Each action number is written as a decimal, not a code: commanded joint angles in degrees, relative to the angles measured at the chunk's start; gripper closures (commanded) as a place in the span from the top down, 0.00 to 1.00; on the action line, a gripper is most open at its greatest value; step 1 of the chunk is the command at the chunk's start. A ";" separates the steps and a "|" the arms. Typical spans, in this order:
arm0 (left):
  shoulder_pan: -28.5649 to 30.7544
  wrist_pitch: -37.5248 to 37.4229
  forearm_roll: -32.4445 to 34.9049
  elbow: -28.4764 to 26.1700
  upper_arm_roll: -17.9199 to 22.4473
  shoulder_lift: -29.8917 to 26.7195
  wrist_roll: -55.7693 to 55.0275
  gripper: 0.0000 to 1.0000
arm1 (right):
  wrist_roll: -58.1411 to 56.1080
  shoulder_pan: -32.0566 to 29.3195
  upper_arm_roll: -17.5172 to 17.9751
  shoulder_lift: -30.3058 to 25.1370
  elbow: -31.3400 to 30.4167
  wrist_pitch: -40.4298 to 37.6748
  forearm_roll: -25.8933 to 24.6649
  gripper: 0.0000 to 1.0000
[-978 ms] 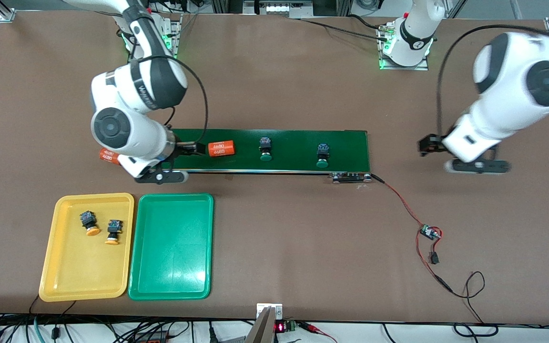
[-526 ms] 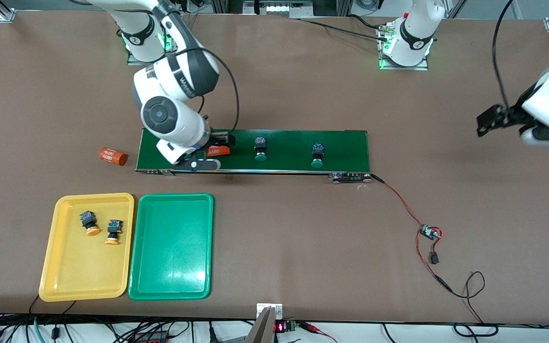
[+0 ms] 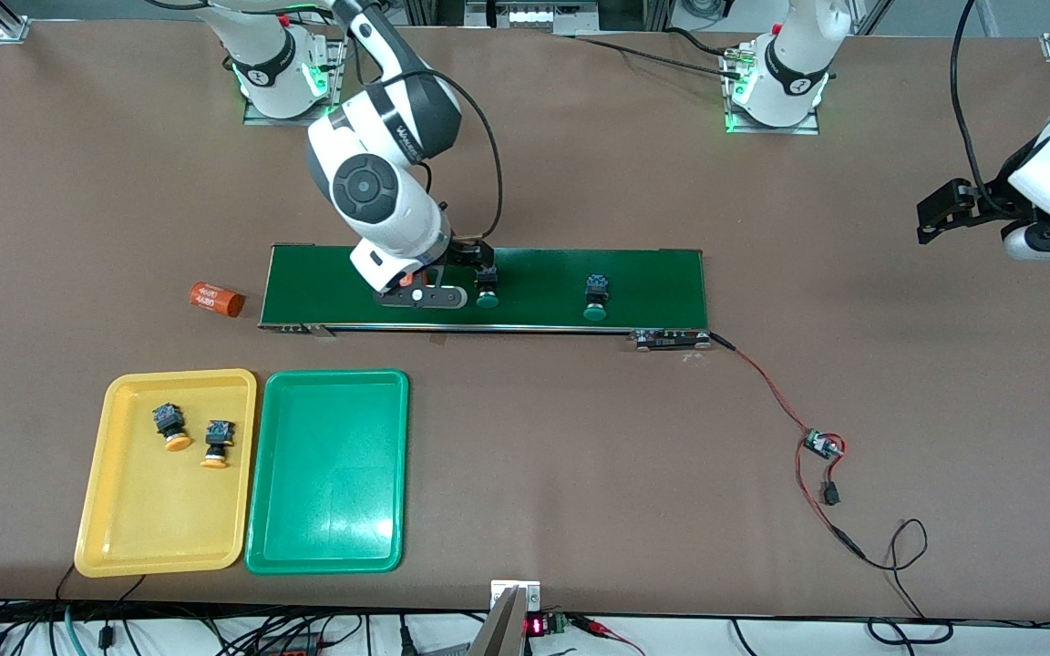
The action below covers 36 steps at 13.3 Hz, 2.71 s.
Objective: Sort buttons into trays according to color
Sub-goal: 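Grasp a green button on the belt with the right gripper, then carry the green button into the green tray and release it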
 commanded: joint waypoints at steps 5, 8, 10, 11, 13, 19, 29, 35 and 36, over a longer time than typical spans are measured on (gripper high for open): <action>0.59 -1.29 0.67 2.12 -0.33 0.62 0.77 1.00 | 2.20 1.83 0.05 3.71 -0.47 3.94 -4.44 1.00; 0.59 -1.38 0.94 2.47 -0.41 0.71 0.86 1.00 | 2.20 1.92 0.05 5.82 -0.64 5.95 -4.97 1.00; 0.59 -1.46 1.20 2.47 -0.50 0.80 0.86 1.00 | 2.12 2.09 0.05 6.35 -2.04 8.50 -6.19 1.00; 0.59 -1.46 1.20 2.47 -0.59 0.80 0.86 1.00 | 2.03 2.09 0.05 6.78 -2.83 9.56 -6.55 1.00; 0.59 -1.38 1.29 2.56 -0.76 0.80 0.77 1.00 | 1.68 1.92 0.05 6.88 -4.06 11.23 -6.55 0.90; 0.50 -1.29 0.85 3.87 -0.85 1.76 0.86 1.00 | 1.94 1.30 -0.04 6.09 -3.81 10.88 -6.11 0.15; 0.15 -1.55 1.20 6.25 -0.94 3.79 0.60 1.00 | -9.12 -2.91 -8.92 7.22 2.86 11.15 -7.43 0.05; 0.50 -3.22 1.03 6.16 -0.94 3.79 0.95 1.00 | -16.31 -8.62 -9.97 14.42 14.19 11.32 -7.34 0.00; 0.50 -3.22 1.03 6.16 -0.94 3.87 0.95 1.00 | -18.25 -9.93 -10.06 15.91 15.95 11.41 -7.25 0.00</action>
